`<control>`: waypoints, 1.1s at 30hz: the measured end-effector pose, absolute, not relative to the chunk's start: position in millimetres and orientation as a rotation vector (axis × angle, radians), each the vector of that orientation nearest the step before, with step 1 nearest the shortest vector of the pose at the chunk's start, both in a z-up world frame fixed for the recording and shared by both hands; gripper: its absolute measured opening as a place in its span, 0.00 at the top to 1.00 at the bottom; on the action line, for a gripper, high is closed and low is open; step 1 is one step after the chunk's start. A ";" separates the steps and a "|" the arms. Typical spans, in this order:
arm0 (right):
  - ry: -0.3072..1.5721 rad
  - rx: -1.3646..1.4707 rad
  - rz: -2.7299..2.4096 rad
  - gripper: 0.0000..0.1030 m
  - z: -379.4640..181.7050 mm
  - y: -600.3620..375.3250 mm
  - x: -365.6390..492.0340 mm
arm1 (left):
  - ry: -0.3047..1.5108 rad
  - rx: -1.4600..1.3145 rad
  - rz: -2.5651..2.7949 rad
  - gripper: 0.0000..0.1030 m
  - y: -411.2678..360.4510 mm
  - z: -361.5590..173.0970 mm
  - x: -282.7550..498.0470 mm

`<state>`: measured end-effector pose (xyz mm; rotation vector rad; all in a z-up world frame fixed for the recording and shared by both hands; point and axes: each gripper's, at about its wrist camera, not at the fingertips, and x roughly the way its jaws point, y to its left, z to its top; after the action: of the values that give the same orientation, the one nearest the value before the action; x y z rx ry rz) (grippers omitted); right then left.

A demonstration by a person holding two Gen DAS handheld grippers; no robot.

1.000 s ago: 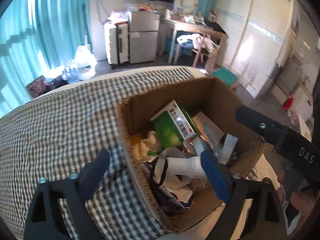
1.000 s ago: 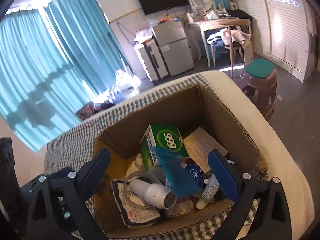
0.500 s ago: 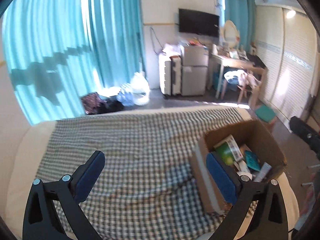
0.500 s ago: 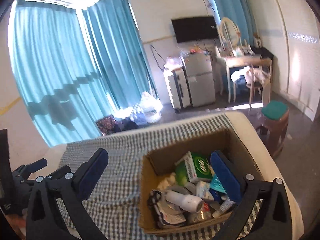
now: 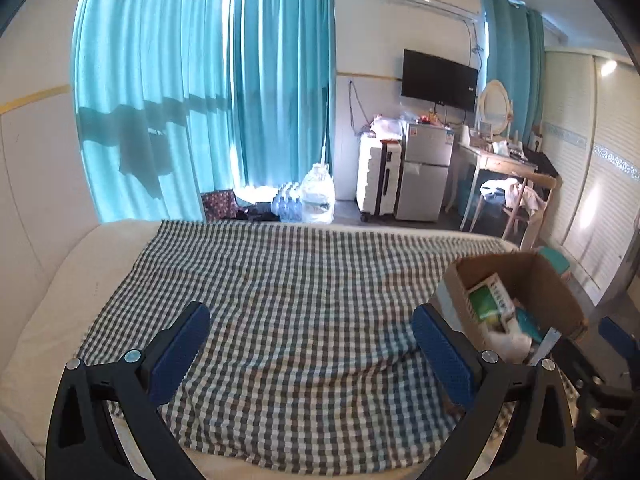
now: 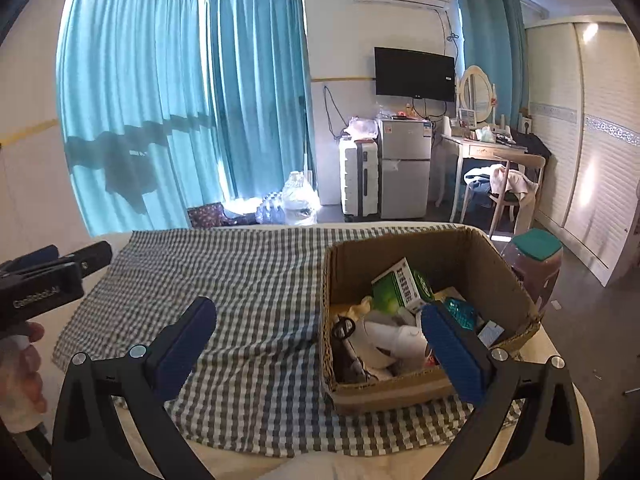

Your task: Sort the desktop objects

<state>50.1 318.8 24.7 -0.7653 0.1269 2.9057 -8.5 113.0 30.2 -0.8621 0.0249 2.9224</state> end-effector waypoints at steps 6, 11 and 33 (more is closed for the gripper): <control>0.168 -0.849 2.890 0.00 -5.1 316.7 31.5 | -0.007 -0.992 2.877 0.00 105.0 4.4 -12.5; 0.234 -0.894 2.890 0.00 -20.9 313.6 21.0 | 0.043 -1.000 2.916 0.00 103.8 -8.5 -19.1; 0.137 -0.979 2.853 0.00 -37.7 301.7 5.6 | 0.097 -1.079 2.878 0.00 111.8 -36.7 -30.6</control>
<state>5.6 301.7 -37.7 -0.9793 0.1373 2.8531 -30.6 111.8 -36.7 -1.0793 0.0972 2.8775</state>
